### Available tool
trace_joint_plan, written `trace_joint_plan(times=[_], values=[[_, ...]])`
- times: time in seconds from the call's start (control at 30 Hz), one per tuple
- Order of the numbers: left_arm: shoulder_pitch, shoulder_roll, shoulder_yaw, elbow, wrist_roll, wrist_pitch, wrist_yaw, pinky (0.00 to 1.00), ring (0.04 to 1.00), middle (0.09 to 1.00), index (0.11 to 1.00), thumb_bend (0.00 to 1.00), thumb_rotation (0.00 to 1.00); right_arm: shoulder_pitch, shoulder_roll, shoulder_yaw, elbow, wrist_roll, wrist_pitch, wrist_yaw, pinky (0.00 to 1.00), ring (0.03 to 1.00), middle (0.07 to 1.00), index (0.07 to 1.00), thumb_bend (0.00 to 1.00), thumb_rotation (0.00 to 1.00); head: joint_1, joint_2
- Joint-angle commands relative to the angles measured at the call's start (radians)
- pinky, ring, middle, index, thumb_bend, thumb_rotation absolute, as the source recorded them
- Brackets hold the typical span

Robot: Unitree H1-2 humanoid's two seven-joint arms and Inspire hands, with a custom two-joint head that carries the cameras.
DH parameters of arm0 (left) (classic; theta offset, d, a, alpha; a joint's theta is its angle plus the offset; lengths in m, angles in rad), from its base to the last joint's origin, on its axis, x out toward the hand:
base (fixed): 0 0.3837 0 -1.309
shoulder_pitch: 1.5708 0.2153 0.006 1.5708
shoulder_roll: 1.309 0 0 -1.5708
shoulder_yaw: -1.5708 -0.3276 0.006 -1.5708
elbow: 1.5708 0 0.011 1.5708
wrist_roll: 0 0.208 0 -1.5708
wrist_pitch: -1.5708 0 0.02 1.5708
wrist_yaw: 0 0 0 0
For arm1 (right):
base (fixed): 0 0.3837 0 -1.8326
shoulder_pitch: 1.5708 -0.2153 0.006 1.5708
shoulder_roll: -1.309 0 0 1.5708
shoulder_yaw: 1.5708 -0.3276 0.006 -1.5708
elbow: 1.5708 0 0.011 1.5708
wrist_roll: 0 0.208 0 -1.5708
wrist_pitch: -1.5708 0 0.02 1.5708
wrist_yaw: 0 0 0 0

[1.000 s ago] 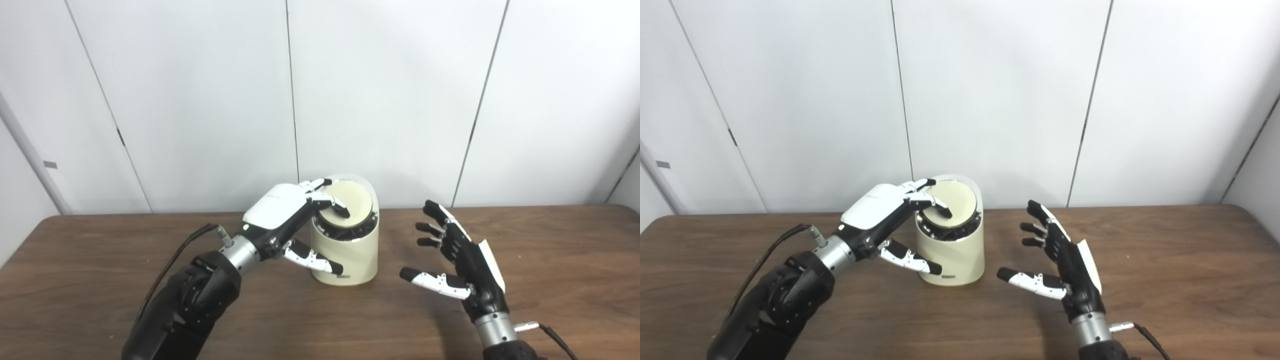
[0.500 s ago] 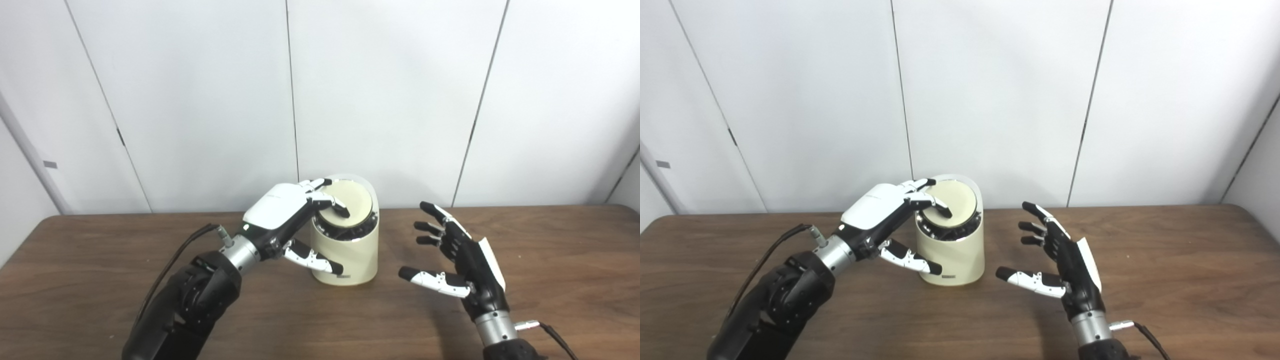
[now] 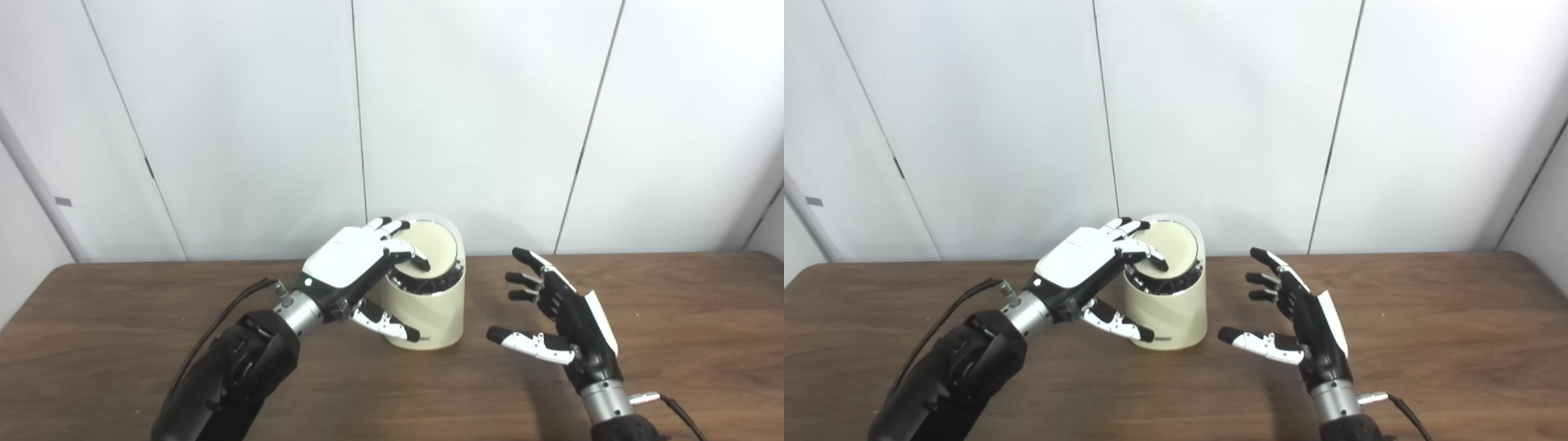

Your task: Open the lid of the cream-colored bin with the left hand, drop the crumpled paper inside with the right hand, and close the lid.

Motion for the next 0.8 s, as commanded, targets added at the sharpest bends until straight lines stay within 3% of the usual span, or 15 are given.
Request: trace_joint_plan(times=[0.0, 0.33, 0.77], values=[[-0.025, 0.016, -0.018, 0.009, 0.014, 0.0, -0.032, 1.0, 0.946, 0.754, 0.742, 0.93, 0.32, -0.024, 0.001, -0.001, -0.031, 0.006, -0.017, -0.001, 0.69, 0.788, 0.897, 0.83, 0.85, 0.22, -0.001, 0.0], [-0.035, 0.032, -0.066, 0.034, 0.023, 0.024, -0.075, 1.0, 0.917, 0.731, 0.711, 0.96, 0.34, -0.025, 0.006, -0.004, -0.036, -0.004, -0.006, -0.01, 0.68, 0.783, 0.9, 0.831, 0.84, 0.22, -0.004, 0.003], [-0.04, 0.043, -0.082, 0.02, 0.016, 0.051, -0.114, 1.0, 0.92, 0.729, 0.706, 0.96, 0.32, -0.027, 0.008, -0.005, -0.033, 0.001, -0.003, -0.007, 0.68, 0.781, 0.903, 0.828, 0.83, 0.22, -0.004, 0.005]])
